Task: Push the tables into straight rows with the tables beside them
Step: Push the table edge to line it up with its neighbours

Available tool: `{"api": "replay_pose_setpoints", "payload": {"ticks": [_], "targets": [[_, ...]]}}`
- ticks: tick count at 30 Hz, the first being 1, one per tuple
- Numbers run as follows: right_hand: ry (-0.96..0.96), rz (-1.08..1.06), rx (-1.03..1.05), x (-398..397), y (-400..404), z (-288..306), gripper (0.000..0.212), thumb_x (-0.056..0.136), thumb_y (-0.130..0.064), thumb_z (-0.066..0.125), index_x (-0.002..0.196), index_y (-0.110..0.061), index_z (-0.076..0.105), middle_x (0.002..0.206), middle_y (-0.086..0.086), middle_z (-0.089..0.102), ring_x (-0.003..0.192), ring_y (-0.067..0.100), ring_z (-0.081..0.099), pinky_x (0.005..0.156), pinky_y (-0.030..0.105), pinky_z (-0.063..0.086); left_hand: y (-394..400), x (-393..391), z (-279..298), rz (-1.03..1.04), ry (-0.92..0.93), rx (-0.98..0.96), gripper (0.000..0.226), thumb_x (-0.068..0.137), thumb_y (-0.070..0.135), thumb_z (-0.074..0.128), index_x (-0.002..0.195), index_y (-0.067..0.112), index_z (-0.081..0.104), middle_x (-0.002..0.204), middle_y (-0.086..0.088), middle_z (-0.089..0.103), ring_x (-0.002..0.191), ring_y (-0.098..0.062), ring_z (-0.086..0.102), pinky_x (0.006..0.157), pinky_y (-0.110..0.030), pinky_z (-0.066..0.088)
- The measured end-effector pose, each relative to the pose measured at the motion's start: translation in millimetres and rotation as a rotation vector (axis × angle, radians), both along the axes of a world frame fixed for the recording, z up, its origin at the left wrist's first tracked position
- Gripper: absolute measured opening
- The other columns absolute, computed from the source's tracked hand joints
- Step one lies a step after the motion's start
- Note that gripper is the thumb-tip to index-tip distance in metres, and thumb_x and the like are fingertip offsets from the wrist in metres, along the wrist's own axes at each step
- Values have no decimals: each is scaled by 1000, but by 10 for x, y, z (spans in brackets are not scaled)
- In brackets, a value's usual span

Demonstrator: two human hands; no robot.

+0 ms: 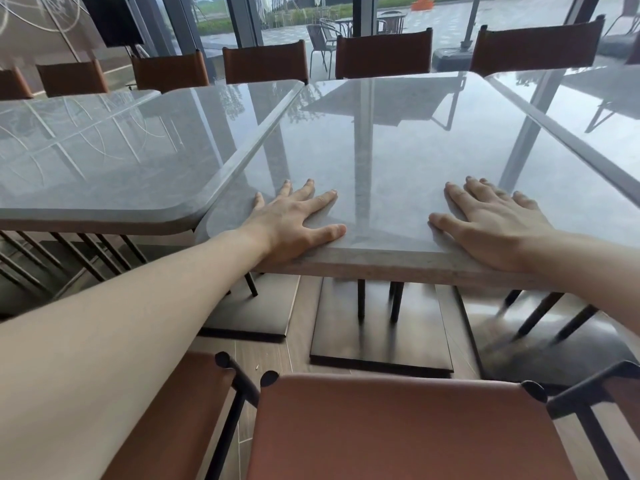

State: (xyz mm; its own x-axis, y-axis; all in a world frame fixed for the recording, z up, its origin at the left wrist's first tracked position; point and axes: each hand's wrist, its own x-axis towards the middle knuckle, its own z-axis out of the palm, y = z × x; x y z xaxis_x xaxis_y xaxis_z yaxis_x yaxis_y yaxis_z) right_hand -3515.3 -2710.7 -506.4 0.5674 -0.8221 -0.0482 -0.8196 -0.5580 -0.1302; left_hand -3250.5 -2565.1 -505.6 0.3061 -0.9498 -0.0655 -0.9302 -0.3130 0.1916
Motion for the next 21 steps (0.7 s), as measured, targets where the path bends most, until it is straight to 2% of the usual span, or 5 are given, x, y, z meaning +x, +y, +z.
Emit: {"api": "replay_pose_setpoints", "payload": {"ticks": [5, 10, 21], "targets": [[0, 2, -1, 21, -34, -3, 81, 94, -75, 21, 163, -34, 7, 172, -1, 0, 158, 14, -3, 125, 47, 1, -26, 16, -4, 2, 2, -19, 73, 91, 76, 43, 155, 54, 17, 171, 8, 2, 157, -25, -6, 120, -64, -7], [-3, 0, 9, 27, -53, 5, 84, 90, -76, 18, 162, -35, 7, 172, -1, 0, 158, 14, -3, 126, 47, 1, -49, 21, 2, 3, 4, -18, 73, 90, 76, 42, 155, 54, 17, 171, 8, 2, 157, -24, -6, 120, -64, -6], [-3, 0, 5, 56, -94, -6, 80, 94, -74, 21, 162, -35, 7, 172, -1, 0, 158, 15, -3, 126, 47, 2, -83, 34, 11, 2, 11, -29, 73, 91, 75, 44, 156, 53, 20, 171, 7, 4, 157, -25, -5, 120, -65, -6]]}}
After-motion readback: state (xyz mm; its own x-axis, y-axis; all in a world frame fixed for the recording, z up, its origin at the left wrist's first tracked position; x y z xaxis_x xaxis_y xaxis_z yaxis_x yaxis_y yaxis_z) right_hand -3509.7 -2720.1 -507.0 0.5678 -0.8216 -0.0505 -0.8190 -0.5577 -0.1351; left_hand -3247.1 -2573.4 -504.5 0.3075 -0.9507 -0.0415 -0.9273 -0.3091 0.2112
